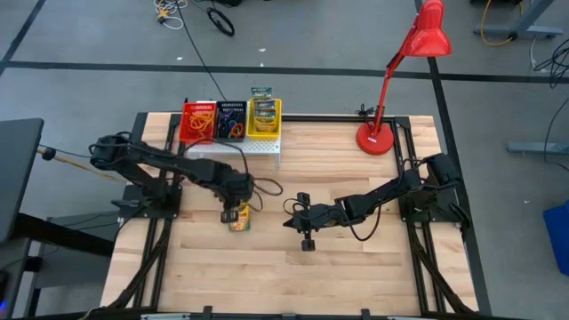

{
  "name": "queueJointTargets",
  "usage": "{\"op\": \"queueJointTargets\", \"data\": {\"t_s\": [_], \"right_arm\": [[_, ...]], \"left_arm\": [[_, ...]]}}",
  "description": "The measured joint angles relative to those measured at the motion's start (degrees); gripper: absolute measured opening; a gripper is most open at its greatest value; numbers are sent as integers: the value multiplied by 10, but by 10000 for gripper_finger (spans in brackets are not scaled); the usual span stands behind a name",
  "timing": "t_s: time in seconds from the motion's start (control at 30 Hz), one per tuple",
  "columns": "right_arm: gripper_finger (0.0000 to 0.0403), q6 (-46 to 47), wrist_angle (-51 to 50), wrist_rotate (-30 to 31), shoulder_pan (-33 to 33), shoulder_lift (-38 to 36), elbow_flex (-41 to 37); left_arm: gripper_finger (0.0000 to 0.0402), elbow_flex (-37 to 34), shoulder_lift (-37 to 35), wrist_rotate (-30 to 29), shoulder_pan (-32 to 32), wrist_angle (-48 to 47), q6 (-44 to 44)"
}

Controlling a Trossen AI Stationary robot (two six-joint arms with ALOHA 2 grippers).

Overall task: Pick & Place Office Desk Supplies
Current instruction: Put the crayon box into the yellow bin on the shelf

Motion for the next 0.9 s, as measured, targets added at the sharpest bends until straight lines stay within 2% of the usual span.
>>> {"op": "queueJointTargets", "data": {"t_s": [0.47,0.6,0.9], "right_arm": [[6,4,-1,0,0,0,0],[6,5,0,0,0,0,0],[6,7,5,0,0,0,0]], "left_arm": [[3,1,-4,-262,-190,0,-174],[3,1,-4,-321,-215,-2,-206],[2,1,-4,-426,-226,-4,-200]]}}
